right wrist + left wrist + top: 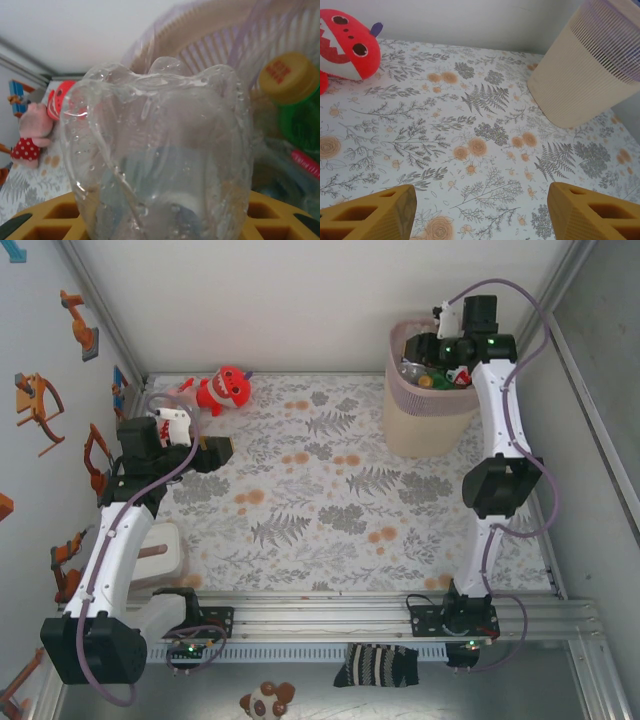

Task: Put the plastic bottles in the bin

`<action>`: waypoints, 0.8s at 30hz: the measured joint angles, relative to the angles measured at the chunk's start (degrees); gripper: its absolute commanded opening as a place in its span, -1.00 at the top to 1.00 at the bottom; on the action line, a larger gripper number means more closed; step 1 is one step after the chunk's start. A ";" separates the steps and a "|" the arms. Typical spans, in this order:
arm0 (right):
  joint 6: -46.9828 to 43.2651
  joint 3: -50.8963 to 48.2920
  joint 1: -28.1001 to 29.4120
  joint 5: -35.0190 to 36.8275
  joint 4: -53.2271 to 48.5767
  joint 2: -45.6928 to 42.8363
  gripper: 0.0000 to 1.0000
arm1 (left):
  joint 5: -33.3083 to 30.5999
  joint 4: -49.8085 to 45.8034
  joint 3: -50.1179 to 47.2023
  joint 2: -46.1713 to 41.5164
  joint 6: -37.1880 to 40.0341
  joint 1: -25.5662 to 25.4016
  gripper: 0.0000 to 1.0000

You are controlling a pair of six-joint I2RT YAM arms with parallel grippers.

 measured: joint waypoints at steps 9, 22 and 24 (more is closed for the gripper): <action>-3.32 4.26 0.76 1.07 -5.68 1.55 -0.38 | 0.00 0.00 0.00 0.00 -0.02 0.00 -0.39; -1.14 1.16 0.90 4.31 -3.48 -6.10 -0.23 | 0.00 0.00 0.00 0.00 -0.02 0.00 -0.39; -1.14 -2.43 0.92 5.07 -2.69 -9.84 -0.22 | -0.02 0.00 0.00 0.00 -0.02 0.00 -0.39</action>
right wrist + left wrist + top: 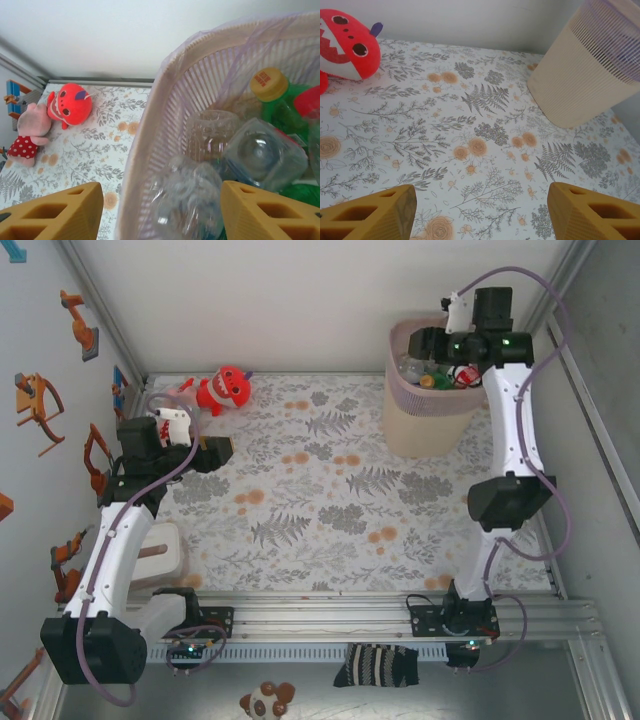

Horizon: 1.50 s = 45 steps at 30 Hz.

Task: Put the plastic bottles in the bin

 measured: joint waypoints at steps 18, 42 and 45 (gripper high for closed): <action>3.04 -8.81 1.40 -0.37 8.81 -5.66 0.50 | -1.49 0.00 0.00 0.11 0.04 -0.11 -0.39; 1.60 -17.53 2.36 5.27 7.21 -10.69 0.49 | -6.12 -0.02 -1.16 -1.07 -3.32 -1.18 -0.55; 1.55 -25.00 2.36 5.97 8.52 -18.05 0.43 | -9.07 0.00 -3.37 -2.10 -5.46 -1.18 -0.64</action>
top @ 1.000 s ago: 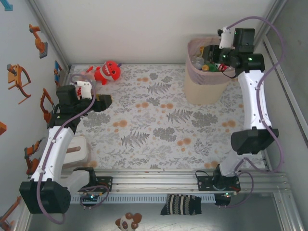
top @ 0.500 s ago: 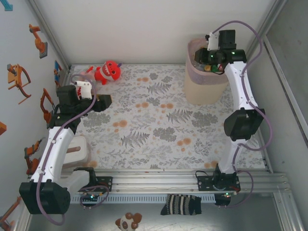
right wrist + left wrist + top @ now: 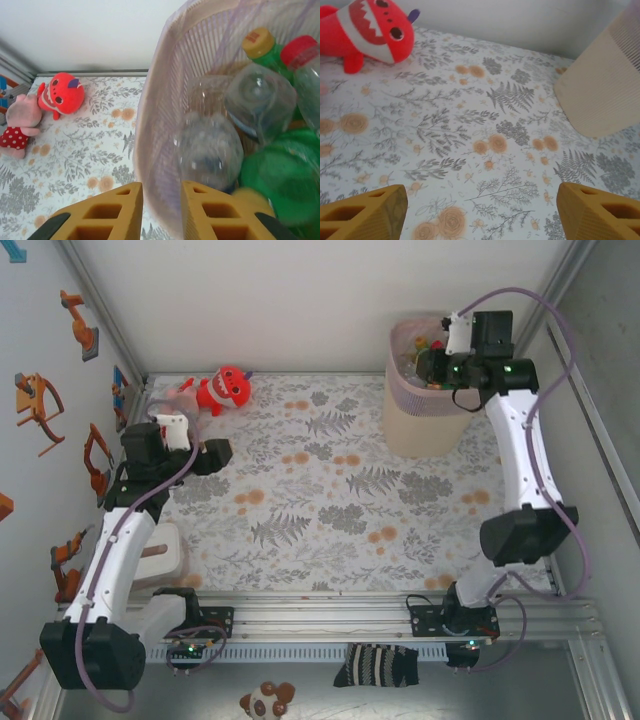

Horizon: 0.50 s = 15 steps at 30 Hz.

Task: Put the plastic bottles in the bin

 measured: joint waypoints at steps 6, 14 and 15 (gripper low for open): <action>-0.52 -17.27 0.00 3.39 4.74 -15.56 -0.07 | -7.17 1.31 -5.11 -0.55 -3.80 -0.02 -0.94; 0.57 -40.09 0.00 12.37 13.25 -29.18 -0.92 | -18.58 5.86 -12.00 -0.50 -5.95 -0.02 -0.94; 0.90 -42.51 0.00 13.62 14.32 -29.66 -0.92 | -19.91 6.75 -12.66 -0.46 -5.84 -0.02 -0.94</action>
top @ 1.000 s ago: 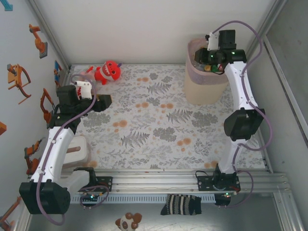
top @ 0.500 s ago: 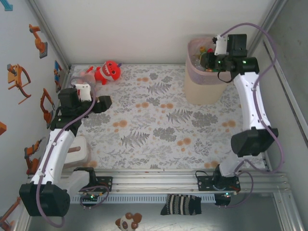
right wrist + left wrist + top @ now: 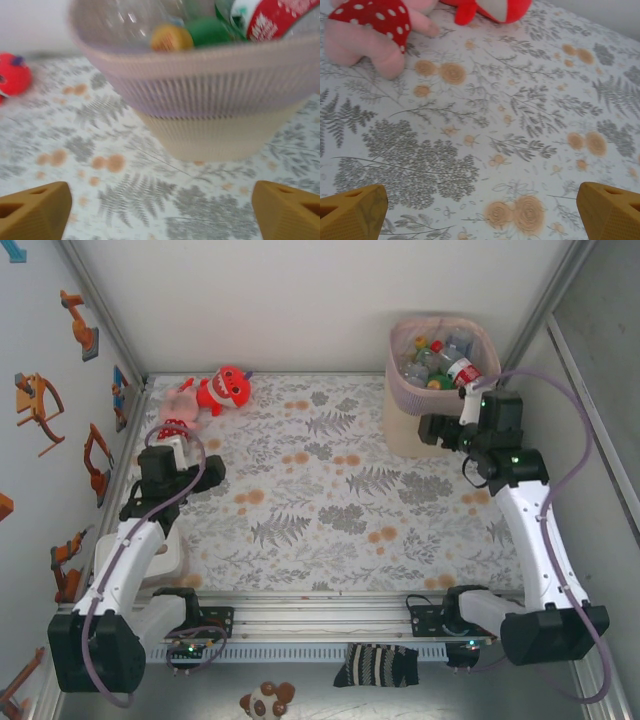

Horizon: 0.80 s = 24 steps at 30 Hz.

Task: Put the plastic bottles in the bin

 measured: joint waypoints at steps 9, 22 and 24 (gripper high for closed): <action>-1.33 -28.13 0.00 11.78 17.84 -2.19 -0.97 | -10.05 13.18 -8.13 1.33 7.50 -1.31 -0.93; -7.10 -44.22 -1.18 21.99 55.52 9.49 -0.99 | -14.08 39.67 -17.62 14.75 18.23 -2.97 -0.93; -7.41 -45.55 -1.70 22.14 60.17 11.96 -0.99 | -12.52 44.41 -18.49 17.55 18.99 -2.78 -0.93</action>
